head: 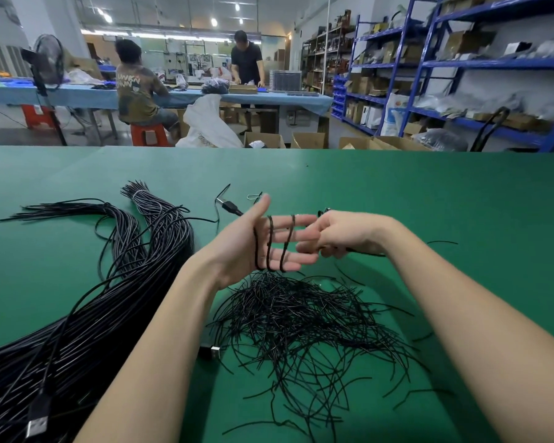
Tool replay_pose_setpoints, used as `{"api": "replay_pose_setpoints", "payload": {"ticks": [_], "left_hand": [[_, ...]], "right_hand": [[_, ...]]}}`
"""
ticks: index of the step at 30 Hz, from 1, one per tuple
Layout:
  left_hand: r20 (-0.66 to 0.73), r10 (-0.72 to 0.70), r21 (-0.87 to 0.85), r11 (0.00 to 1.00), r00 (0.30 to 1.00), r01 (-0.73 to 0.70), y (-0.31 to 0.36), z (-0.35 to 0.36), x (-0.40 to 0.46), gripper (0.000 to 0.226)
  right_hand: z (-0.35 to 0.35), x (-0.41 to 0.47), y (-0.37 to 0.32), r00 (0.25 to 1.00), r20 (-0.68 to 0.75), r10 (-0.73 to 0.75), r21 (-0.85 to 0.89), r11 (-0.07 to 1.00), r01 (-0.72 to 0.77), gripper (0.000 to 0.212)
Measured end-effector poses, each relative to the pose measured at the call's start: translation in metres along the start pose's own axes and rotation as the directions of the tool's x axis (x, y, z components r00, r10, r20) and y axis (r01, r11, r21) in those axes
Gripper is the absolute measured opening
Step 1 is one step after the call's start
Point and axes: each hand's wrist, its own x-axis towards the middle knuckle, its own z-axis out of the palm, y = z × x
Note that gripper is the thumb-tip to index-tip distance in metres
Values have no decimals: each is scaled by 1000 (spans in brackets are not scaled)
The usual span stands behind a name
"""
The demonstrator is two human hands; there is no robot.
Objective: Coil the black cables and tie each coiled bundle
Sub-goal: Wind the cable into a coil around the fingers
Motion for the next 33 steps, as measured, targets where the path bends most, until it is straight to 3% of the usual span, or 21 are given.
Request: {"api": "replay_pose_setpoints", "payload": {"ticks": [2,5,11,15,18,20,23,28,30,33], "left_hand": [[-19,-50,73,996,999,51,-1,0,2,78],[-78,-89,176,979,993,101,-3,-4,3,79],[-225,-69,303,943,972,137,-7,0,9,68],[-338,-3,259,961,941,96,-8,0,9,63],[-360,9,179,982,933,60,-7,2,11,63],[-344,13,102,995,939,23,-5,3,11,63],[-354,44,-9,999,934,-51,0,-1,9,58],[-306,35,39,999,951,-24,1,-4,6,54],[-307,32,62,998,951,-13,0,-3,6,52],[-305,45,10,999,951,-44,1,-4,4,46]], "right_hand": [[-10,1,-10,999,8,31,-14,999,-31,16],[-20,1,-22,998,-3,63,113,992,-63,17],[-7,3,-41,958,-285,20,149,989,23,23],[15,3,-37,851,-525,10,107,993,55,29],[36,-1,-28,774,-633,16,237,956,175,24],[46,-5,-22,763,-645,38,383,880,280,17],[56,-9,-15,827,-557,71,595,729,338,10],[59,-13,-14,842,-539,-35,453,830,325,14],[53,-15,-15,849,-528,12,497,815,297,2],[44,-17,-12,828,-552,98,562,778,283,11]]}}
